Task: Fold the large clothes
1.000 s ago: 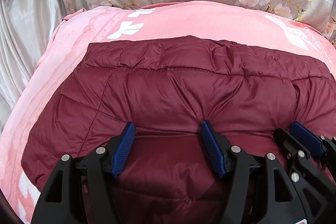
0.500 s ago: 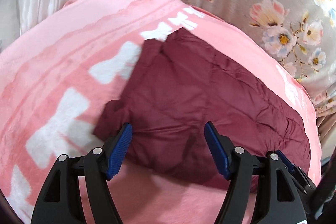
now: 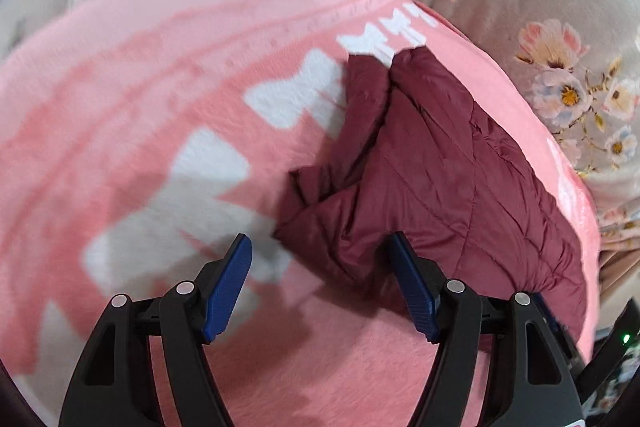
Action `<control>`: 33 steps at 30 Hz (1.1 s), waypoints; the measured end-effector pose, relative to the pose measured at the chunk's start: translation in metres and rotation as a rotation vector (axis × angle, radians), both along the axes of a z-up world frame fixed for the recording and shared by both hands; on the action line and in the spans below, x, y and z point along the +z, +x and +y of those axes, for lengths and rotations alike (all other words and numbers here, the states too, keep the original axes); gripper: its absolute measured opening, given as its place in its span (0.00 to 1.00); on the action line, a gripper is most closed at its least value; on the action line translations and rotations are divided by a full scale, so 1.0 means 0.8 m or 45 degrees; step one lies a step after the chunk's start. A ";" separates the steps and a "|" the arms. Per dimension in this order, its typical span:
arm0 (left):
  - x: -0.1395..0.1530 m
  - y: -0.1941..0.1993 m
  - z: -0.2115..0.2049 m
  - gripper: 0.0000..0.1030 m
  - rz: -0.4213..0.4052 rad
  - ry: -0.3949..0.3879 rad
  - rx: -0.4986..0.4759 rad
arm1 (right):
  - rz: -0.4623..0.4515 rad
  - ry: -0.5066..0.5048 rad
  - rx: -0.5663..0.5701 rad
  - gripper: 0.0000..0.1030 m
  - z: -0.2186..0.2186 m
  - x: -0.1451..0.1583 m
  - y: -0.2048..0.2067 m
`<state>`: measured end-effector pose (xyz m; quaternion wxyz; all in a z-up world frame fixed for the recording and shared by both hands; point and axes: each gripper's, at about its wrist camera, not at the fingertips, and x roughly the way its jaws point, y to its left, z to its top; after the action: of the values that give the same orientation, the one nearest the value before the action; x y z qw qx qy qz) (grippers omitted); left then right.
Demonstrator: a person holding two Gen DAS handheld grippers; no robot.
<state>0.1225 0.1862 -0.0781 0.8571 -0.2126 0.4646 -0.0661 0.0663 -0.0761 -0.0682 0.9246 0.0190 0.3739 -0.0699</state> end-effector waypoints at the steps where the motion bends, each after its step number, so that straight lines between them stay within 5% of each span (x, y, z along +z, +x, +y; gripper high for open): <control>1: 0.000 0.002 -0.002 0.66 -0.001 -0.002 0.008 | -0.002 0.004 -0.001 0.27 0.000 -0.001 0.000; 9: 0.000 0.022 -0.026 0.65 -0.014 0.000 -0.022 | -0.006 0.008 -0.002 0.27 -0.002 -0.002 -0.001; 14: 0.015 0.022 -0.028 0.14 -0.039 -0.080 -0.045 | 0.009 0.002 -0.013 0.27 0.003 0.004 -0.001; 15: 0.022 0.019 -0.030 0.10 -0.059 -0.075 -0.058 | 0.018 0.011 -0.015 0.27 0.002 0.008 -0.003; 20: 0.063 -0.001 -0.038 0.06 -0.179 -0.066 -0.096 | 0.016 0.150 -0.011 0.27 -0.008 0.031 -0.026; 24: 0.098 -0.016 -0.044 0.05 -0.269 -0.065 -0.128 | 0.026 0.189 -0.001 0.17 -0.013 0.037 -0.040; 33: 0.180 -0.052 -0.095 0.05 -0.468 -0.021 -0.274 | 0.106 0.395 0.066 0.16 -0.019 0.014 -0.023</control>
<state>0.0810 0.1105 0.0658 0.9136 -0.1530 0.3200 -0.1988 0.0479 -0.0912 -0.0574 0.8958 0.1489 0.4186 0.0118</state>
